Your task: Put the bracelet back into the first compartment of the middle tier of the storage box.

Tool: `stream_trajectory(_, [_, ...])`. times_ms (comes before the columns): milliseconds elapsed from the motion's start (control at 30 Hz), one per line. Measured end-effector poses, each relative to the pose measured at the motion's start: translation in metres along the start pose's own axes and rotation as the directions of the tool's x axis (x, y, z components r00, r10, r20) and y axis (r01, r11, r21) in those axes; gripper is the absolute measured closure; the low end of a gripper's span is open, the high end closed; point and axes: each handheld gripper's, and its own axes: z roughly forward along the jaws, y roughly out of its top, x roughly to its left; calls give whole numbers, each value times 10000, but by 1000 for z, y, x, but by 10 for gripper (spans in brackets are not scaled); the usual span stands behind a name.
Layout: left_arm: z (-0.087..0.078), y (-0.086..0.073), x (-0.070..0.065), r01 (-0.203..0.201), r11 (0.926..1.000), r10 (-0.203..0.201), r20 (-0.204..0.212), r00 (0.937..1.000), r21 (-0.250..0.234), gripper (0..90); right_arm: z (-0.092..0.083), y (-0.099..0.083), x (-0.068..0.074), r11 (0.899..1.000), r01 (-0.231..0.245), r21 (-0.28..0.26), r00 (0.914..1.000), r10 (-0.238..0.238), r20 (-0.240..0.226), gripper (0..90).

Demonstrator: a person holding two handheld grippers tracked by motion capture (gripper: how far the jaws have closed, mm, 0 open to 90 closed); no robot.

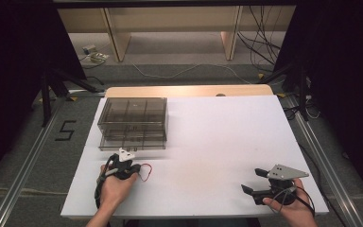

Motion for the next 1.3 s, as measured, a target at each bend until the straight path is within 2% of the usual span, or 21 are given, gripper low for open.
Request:
stream_trajectory(300, [-12, 2, -2, -218, 9981, 210, -148, 9997, -580, 884, 0, 0, 0, 10000, -9, -12, 10000, 9, -4, 196])
stream_trajectory(533, [-20, 3, -3, -241, 9951, 221, -215, 9995, -962, 885, 0, 0, 0, 10000, -15, -23, 10000, 15, 5, 196])
stream_trajectory(867, [-29, 4, -4, -274, 9913, 247, -230, 9994, -1287, 886, 0, 0, 0, 10000, -23, -23, 10000, 23, 4, 196])
stream_trajectory(1300, [-39, 4, 1, -143, 9859, 83, -365, 9993, -1666, 888, 0, 0, 0, 10000, 8, -51, 10000, -8, -10, 195])
